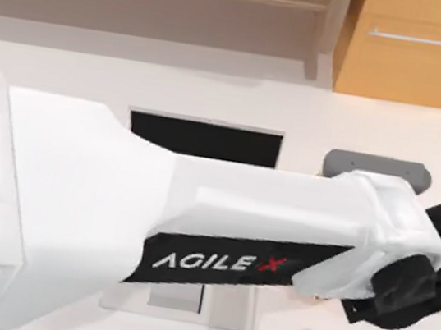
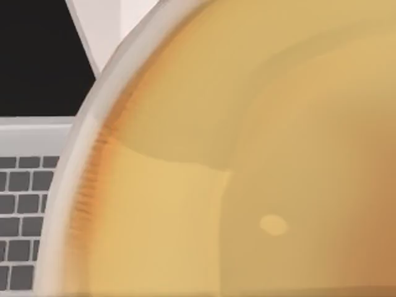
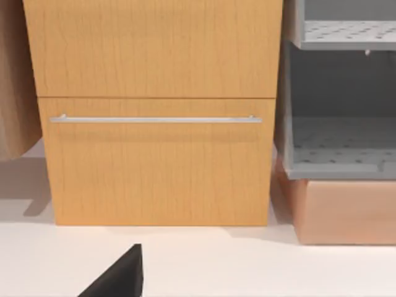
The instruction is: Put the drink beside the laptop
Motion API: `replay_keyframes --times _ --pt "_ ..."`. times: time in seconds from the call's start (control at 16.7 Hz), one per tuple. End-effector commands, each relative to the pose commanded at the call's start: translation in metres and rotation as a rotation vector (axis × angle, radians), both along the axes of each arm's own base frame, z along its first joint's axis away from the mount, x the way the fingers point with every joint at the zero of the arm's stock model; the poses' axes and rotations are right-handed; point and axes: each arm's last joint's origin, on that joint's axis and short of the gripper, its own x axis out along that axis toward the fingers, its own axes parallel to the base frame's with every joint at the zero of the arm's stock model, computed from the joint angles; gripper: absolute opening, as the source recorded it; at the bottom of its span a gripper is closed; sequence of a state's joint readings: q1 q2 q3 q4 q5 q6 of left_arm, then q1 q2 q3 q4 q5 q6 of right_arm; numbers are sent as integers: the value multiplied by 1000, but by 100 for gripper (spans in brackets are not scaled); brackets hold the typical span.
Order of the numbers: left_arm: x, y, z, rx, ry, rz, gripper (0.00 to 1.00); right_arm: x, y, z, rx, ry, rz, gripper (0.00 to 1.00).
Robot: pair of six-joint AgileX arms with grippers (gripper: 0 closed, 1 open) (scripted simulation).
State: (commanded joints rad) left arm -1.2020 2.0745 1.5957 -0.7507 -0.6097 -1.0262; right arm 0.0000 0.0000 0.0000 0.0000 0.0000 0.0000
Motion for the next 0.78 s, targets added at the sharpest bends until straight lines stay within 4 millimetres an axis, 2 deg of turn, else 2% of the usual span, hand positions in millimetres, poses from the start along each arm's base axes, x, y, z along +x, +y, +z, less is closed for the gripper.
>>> replay_keyframes --times 0.18,0.78 --pt "0 0 0 0 0 0 0 0 0 0 0 0 0 100" --pt "0 0 0 0 0 0 75 0 0 0 0 0 0 100"
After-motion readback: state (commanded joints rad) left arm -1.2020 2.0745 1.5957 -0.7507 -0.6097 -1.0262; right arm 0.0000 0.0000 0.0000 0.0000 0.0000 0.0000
